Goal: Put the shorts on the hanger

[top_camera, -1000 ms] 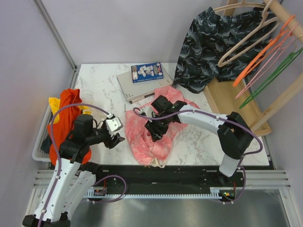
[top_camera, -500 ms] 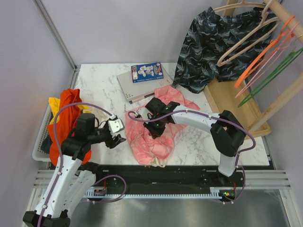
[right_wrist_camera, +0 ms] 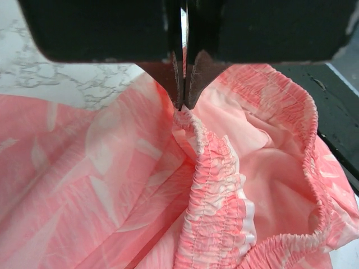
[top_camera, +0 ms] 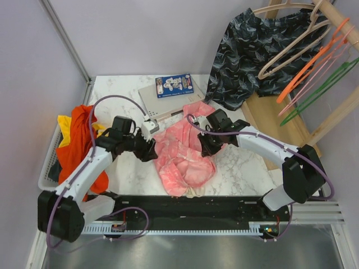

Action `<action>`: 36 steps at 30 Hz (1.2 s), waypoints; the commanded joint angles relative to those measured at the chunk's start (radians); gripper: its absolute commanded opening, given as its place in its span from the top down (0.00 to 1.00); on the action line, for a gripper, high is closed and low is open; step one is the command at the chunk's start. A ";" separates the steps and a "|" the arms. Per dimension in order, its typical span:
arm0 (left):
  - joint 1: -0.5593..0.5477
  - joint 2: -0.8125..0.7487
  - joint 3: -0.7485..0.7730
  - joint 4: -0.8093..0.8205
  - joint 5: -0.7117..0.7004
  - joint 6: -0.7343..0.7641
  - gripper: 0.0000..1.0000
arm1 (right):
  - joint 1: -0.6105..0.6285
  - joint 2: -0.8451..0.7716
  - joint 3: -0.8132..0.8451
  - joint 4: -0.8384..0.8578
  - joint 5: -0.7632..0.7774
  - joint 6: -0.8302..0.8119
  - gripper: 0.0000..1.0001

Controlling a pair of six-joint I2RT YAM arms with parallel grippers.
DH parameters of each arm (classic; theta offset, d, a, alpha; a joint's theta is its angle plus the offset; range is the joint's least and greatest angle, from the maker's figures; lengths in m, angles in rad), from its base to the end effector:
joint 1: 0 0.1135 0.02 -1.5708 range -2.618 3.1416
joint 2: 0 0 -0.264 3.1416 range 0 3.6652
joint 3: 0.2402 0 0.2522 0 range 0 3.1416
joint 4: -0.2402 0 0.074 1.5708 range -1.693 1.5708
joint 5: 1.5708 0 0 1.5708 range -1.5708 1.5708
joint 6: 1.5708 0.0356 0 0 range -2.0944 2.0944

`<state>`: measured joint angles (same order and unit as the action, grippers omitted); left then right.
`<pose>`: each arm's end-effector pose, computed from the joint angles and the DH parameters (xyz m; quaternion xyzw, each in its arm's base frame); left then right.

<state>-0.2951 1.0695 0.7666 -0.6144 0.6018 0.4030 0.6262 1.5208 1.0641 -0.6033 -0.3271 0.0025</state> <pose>0.1928 -0.0797 0.2472 0.3988 0.8175 -0.2638 0.3212 0.2411 0.1885 0.2290 -0.3320 0.8960 0.2269 0.1883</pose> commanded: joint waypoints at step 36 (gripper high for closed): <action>-0.467 0.398 0.229 0.079 -0.453 -0.609 0.36 | -0.034 -0.108 -0.101 0.100 0.016 0.205 1.00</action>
<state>-0.7425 1.4441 0.9604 -0.5297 0.1497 -0.1535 0.6022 1.4605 0.9710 -0.5304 -0.3336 0.1860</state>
